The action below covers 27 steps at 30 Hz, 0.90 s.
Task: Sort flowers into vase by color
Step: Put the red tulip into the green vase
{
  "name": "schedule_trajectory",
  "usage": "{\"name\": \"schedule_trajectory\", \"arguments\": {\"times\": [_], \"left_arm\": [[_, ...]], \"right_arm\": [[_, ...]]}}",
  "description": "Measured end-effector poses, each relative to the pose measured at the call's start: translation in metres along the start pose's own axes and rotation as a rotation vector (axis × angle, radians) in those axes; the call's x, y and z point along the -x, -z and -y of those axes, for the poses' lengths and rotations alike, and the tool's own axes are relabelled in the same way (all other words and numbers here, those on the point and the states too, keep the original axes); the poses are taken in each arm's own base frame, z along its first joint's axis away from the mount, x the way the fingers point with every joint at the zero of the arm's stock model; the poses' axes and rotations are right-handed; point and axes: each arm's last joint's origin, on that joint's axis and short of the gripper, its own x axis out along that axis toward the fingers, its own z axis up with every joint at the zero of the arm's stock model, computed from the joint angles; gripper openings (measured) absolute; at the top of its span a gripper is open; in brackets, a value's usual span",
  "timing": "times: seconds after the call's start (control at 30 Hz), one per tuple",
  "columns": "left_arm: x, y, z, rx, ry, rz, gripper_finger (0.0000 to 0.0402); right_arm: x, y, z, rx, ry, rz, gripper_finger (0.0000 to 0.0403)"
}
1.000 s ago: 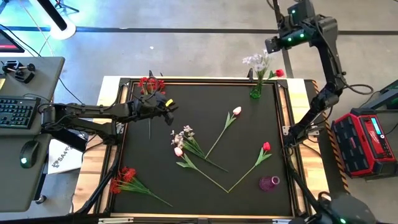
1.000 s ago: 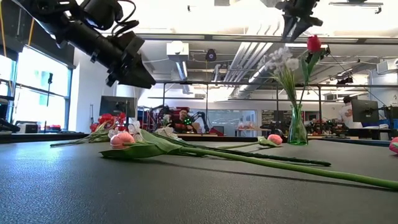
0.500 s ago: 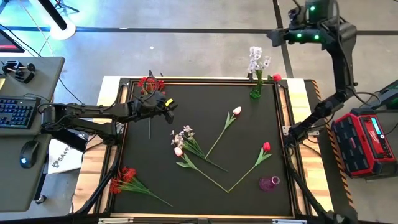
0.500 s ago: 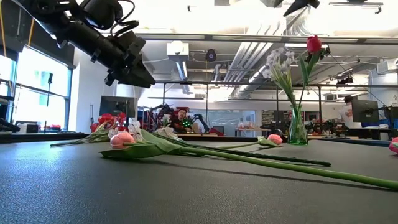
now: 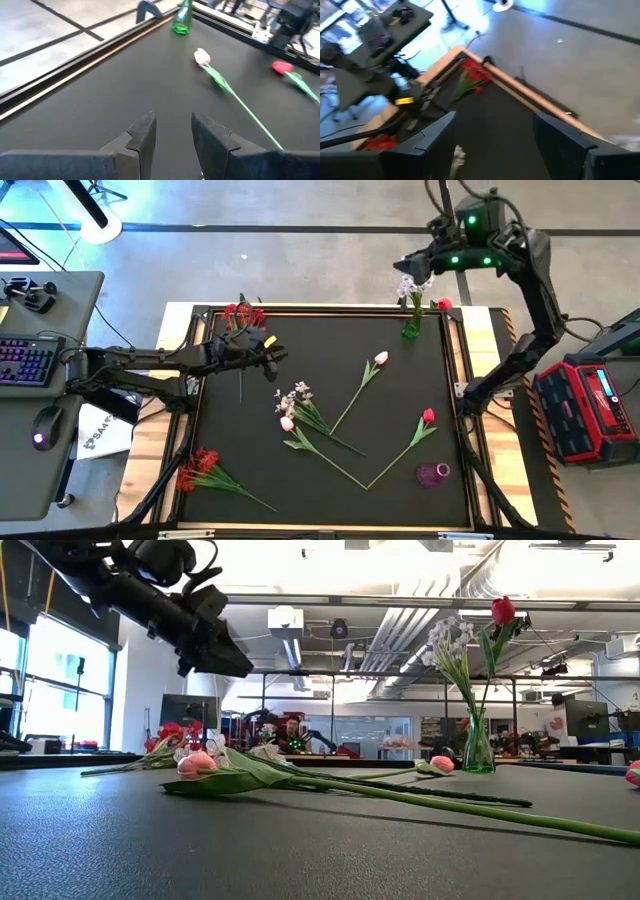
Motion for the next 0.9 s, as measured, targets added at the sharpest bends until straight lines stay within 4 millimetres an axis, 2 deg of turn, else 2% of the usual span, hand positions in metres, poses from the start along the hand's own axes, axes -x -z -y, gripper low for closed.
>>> {"name": "schedule_trajectory", "arguments": {"times": [0.27, 0.4, 0.7, 0.9], "left_arm": [[0.000, -0.001, -0.001, -0.096, 0.071, -0.013, 0.0113], [0.000, 0.000, -0.001, -0.118, 0.102, -0.018, 0.0113], [0.000, 0.001, 0.001, -0.122, 0.150, -0.041, 0.0112], [0.000, 0.006, 0.000, -0.112, 0.142, -0.088, 0.0112]], "right_arm": [[-0.004, 0.016, -0.053, -0.066, -0.110, -0.006, 0.0243], [-0.007, 0.031, -0.076, -0.107, -0.145, -0.060, 0.0243], [-0.046, 0.093, -0.113, -0.265, -0.035, -0.348, 0.0243], [-0.077, 0.138, -0.122, -0.372, 0.103, -0.491, 0.0243]]}}
